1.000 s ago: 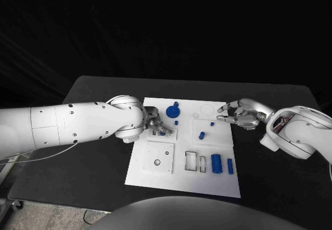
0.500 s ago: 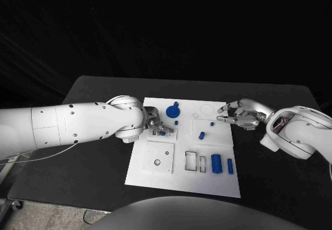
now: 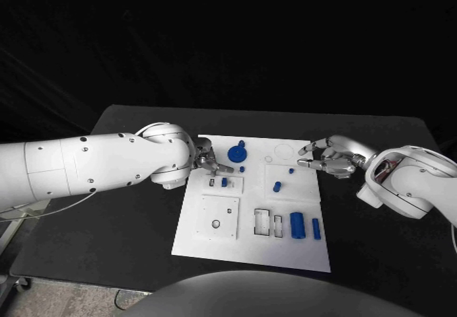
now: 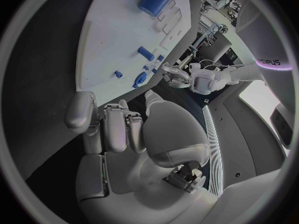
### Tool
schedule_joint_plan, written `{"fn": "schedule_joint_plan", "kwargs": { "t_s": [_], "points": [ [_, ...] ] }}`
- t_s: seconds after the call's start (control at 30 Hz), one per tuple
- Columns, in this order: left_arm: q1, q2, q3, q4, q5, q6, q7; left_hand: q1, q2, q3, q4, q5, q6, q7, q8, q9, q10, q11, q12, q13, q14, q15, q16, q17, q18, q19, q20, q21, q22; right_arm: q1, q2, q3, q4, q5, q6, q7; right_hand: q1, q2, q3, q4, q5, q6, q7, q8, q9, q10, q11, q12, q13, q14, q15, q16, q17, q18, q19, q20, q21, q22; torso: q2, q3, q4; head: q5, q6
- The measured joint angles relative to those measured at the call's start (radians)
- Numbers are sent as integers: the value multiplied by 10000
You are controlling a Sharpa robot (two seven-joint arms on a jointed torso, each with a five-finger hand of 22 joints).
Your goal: Assemble the parts on the task board
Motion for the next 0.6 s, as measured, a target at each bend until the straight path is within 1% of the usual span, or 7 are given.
{"fn": "schedule_joint_plan", "kwargs": {
  "t_s": [0.07,0.17,0.27,0.37,0.43,0.5,0.6],
  "points": [
    [264,-54,6,26,-17,78,1,46,-46,-70,14,0,0,0,0,12,0,0,0,0,0,0,0,0,1,39,22,71,0,0,0,0,6,9,-32,37,-4,4,-60,60,-24,0,0,7,-23,0,0,0,0,0,0,0,0,0,0,0,0,0,3,1,-5,10,0],
    [600,-66,31,-31,-28,359,26,90,-90,-237,16,0,0,0,0,39,0,0,0,-1,0,0,0,0,-1,120,12,118,-1,-1,-1,0,8,41,-72,95,-298,130,-185,57,-142,0,0,40,-55,0,0,0,0,0,0,0,-1,0,0,0,-50,0,4,10,-1,30,0],
    [783,12,37,-227,-30,720,48,95,-95,-254,21,0,0,0,0,42,0,0,0,-1,0,0,0,0,-1,119,12,118,-1,-1,-1,0,5,81,-107,150,-425,186,-231,93,-142,0,0,40,-60,0,0,0,0,0,0,0,-1,0,0,0,-50,-1,4,11,4,3,0],
    [856,147,36,-495,-30,1084,66,216,-156,-333,-2,0,0,0,0,41,0,0,0,-1,0,0,0,0,-1,119,12,118,-1,-1,-3,0,5,121,-135,208,-427,188,-259,65,-142,0,0,39,-72,0,0,0,0,0,0,0,-2,0,1,0,-50,-1,9,-6,4,-28,0],
    [883,294,5,-756,-30,1285,84,471,-113,-360,-30,0,0,0,0,41,0,1,0,-2,0,0,0,0,-1,119,12,118,-1,-1,-14,0,5,147,-140,241,-492,253,-275,81,-142,0,0,39,-72,0,0,0,0,0,0,0,-2,0,1,0,-50,-2,18,-13,6,-38,0],
    [883,441,-41,-1023,-30,1404,101,684,-70,-402,-12,0,-24,-24,-39,41,0,1,0,-2,0,0,0,0,0,119,12,118,-1,-1,-18,0,5,170,-140,265,-493,253,-286,93,-142,0,0,39,-71,0,0,0,0,0,0,0,-2,0,0,0,-49,-2,21,-18,8,-40,0],
    [830,638,-77,-1418,-30,1536,135,819,6,-444,-24,45,-38,-37,-60,58,0,1,0,-2,0,0,0,0,0,119,12,118,-2,-1,-26,0,5,202,-136,297,-520,249,-286,93,-142,0,0,39,-81,0,0,0,0,0,0,0,-3,0,1,1,-48,-2,20,-21,11,-34,0]
  ]
}}
